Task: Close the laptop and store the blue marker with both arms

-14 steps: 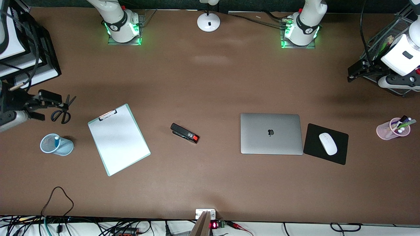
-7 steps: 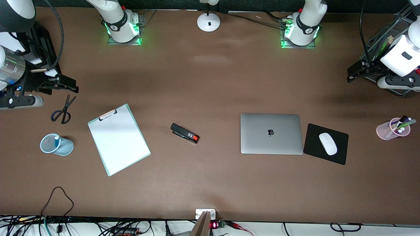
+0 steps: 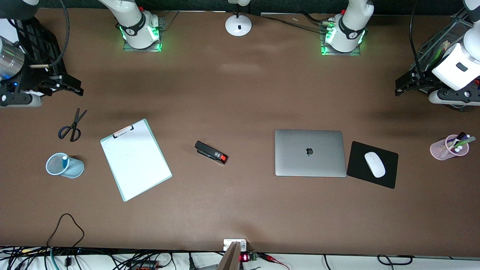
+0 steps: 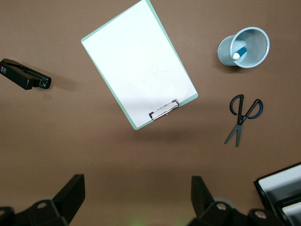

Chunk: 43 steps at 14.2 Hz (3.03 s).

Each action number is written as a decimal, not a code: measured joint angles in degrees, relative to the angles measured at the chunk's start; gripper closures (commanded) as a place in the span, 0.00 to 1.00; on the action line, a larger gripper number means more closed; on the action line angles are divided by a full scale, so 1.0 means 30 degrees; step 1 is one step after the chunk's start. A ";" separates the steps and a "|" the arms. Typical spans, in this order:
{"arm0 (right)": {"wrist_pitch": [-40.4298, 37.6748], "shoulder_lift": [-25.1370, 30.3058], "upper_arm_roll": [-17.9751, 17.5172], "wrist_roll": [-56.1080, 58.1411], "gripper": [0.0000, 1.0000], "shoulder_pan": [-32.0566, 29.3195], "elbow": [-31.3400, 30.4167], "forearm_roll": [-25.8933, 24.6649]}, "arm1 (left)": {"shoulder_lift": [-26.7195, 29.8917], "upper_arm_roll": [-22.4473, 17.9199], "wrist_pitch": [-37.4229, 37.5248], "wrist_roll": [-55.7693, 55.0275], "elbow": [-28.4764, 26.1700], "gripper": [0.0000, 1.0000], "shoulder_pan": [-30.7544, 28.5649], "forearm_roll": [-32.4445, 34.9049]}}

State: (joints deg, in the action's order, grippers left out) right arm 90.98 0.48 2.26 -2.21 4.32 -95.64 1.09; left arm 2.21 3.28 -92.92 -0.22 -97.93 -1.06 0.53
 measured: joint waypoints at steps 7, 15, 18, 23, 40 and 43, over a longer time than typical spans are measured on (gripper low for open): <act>0.0399 0.1130 0.0077 -0.0015 0.00 -0.0237 -0.1365 -0.0325 | -0.0103 -0.0001 -0.0059 0.0000 0.0084 0.00 -0.0019 0.0000; 0.0736 0.1298 0.0117 0.0032 0.00 -0.1140 -0.1102 -0.0338 | -0.0116 -0.0004 -0.0059 0.0000 0.0090 0.00 -0.0053 0.0260; 0.0763 0.1298 0.0204 0.0036 0.00 -0.1229 -0.1006 -0.0339 | -0.0121 -0.0004 -0.0059 0.0000 0.0090 0.00 -0.0053 0.0270; 0.0764 0.1291 0.0538 0.0737 0.00 -0.1284 -0.0763 -0.0340 | -0.0207 -0.0007 -0.0059 0.0000 0.0090 0.00 -0.0060 0.0271; 0.0801 0.1288 0.0492 0.1064 0.00 -0.1213 -0.0751 -0.0339 | -0.0385 0.0048 -0.0059 0.0000 0.0098 0.00 -0.0040 0.0271; 0.0836 0.1288 0.0469 0.1066 0.00 -0.1183 -0.0750 -0.0675 | -0.0385 0.0050 -0.0059 0.0001 0.0099 0.00 -0.0039 0.0271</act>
State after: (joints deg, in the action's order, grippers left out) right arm 93.49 4.35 3.66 0.99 0.78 -97.88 -0.93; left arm 1.05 3.43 -93.10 -0.22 -97.63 -1.18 1.35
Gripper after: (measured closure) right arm 0.000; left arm 0.000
